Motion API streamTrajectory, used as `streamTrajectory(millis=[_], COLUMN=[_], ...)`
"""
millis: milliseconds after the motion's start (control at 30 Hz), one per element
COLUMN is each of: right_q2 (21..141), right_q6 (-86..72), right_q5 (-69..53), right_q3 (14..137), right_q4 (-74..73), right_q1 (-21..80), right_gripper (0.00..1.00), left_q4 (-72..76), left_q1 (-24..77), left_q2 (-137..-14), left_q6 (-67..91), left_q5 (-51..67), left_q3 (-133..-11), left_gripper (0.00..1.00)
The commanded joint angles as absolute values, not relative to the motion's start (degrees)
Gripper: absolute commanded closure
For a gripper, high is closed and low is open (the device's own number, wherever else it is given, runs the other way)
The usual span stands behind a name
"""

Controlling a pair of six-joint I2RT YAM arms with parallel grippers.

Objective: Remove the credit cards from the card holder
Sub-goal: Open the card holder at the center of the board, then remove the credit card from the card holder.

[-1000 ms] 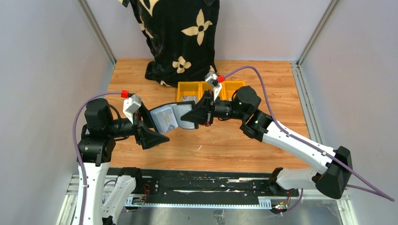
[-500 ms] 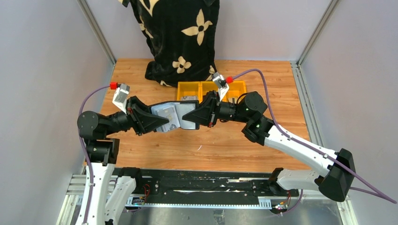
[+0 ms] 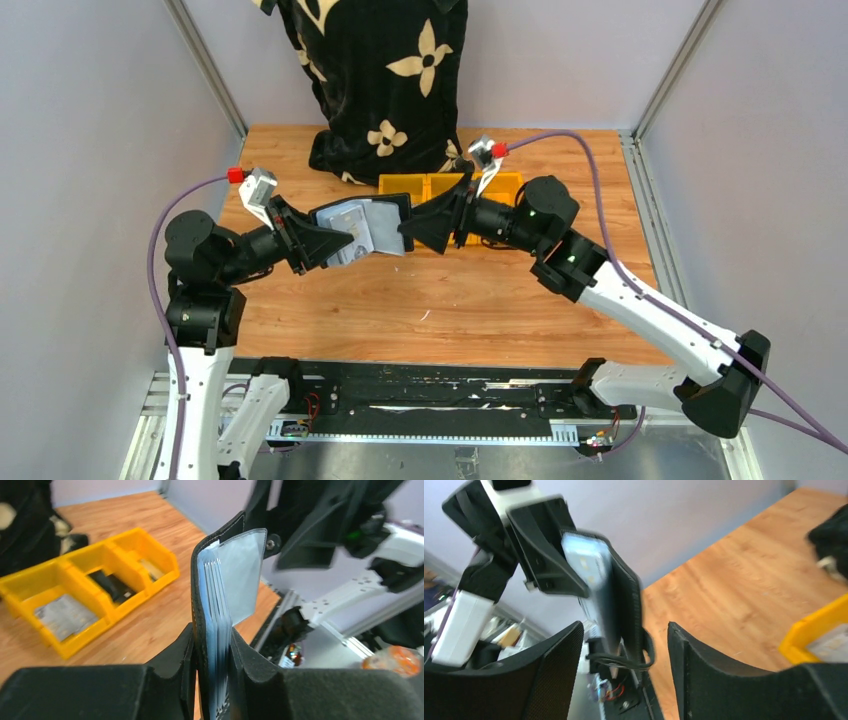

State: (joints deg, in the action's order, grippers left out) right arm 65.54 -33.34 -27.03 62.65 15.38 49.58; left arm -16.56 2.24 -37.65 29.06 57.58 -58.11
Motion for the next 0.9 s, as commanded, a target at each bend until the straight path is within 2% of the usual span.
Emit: streamTrajectory(millis=[0, 100, 300, 567, 867], right_q2=[62.81, 63.84, 71.65, 77.64, 76.82], right_q6=[-27.81, -29.36, -35.65, -38.87, -42.27], right_q5=[-16.75, -20.60, -32.89, -40.81, -41.02], right_q3=[70.49, 71.92, 72.53, 70.48, 65.89], right_q4=[3.23, 3.52, 7.89, 11.23, 17.20], right_q1=[48.59, 49.81, 51.87, 51.77, 51.77], right_gripper=[0.32, 0.32, 0.32, 0.34, 0.43], left_q4=[-36.04, -40.45, -39.24, -32.36, -25.17], left_q1=[2.20, 2.22, 2.20, 2.20, 2.20], left_q2=[-41.61, -44.57, -46.66, -45.11, -43.50], left_q6=[14.22, 11.87, 12.99, 20.22, 26.97], left_q5=[44.75, 41.64, 50.01, 65.09, 71.83], left_q3=[-61.78, -62.91, -63.43, -61.61, -59.84], left_gripper=[1.00, 1.00, 1.00, 0.95, 0.94])
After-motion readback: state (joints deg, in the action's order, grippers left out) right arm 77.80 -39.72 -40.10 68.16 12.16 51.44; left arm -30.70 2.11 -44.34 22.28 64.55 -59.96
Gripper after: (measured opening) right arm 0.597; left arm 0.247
